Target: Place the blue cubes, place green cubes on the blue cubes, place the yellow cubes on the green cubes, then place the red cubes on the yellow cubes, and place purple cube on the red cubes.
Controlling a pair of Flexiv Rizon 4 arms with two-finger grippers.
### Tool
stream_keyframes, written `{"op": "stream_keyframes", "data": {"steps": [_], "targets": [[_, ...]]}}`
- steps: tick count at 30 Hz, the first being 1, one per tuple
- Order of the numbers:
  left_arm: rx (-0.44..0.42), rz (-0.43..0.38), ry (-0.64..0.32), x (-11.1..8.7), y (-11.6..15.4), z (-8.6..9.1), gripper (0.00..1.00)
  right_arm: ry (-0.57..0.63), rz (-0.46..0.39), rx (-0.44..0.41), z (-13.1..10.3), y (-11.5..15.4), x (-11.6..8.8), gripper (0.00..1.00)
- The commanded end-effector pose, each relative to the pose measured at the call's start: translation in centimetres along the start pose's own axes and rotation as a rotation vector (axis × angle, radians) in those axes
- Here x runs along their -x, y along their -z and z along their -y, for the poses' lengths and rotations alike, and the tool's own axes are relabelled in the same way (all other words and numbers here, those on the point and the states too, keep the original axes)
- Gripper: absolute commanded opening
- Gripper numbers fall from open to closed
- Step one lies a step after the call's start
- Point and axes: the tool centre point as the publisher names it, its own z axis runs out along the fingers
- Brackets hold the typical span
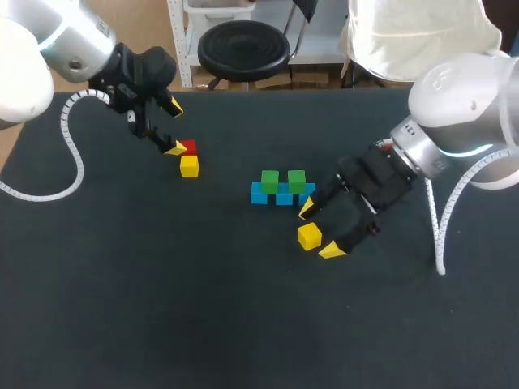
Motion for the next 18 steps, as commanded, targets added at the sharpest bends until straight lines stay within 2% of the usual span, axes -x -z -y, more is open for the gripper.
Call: {"op": "stream_keyframes", "data": {"steps": [1, 5, 8, 14, 16, 18], "targets": [[0.000, 0.004, -0.003, -0.13, 0.01, 0.03, 1.00, 0.003, 0.000, -0.003, -0.07, 0.15, 0.12, 1.00], [0.000, 0.004, -0.003, -0.13, 0.01, 0.03, 1.00, 0.005, -0.003, -0.003, -0.04, 0.19, 0.16, 1.00], [0.000, 0.004, -0.003, -0.13, 0.01, 0.03, 1.00, 0.005, -0.003, -0.002, 0.11, 0.17, 0.13, 0.96], [0.000, 0.004, -0.003, -0.13, 0.01, 0.03, 1.00, -0.007, 0.001, 0.000, 0.37, 0.06, 0.00, 0.76], [0.000, 0.004, -0.003, -0.13, 0.01, 0.03, 1.00, -0.008, 0.002, 0.000, 0.43, 0.04, -0.03, 0.76], [0.000, 0.004, -0.003, -0.13, 0.01, 0.03, 1.00, -0.009, 0.002, 0.002, 0.53, -0.01, -0.08, 0.82]]}}
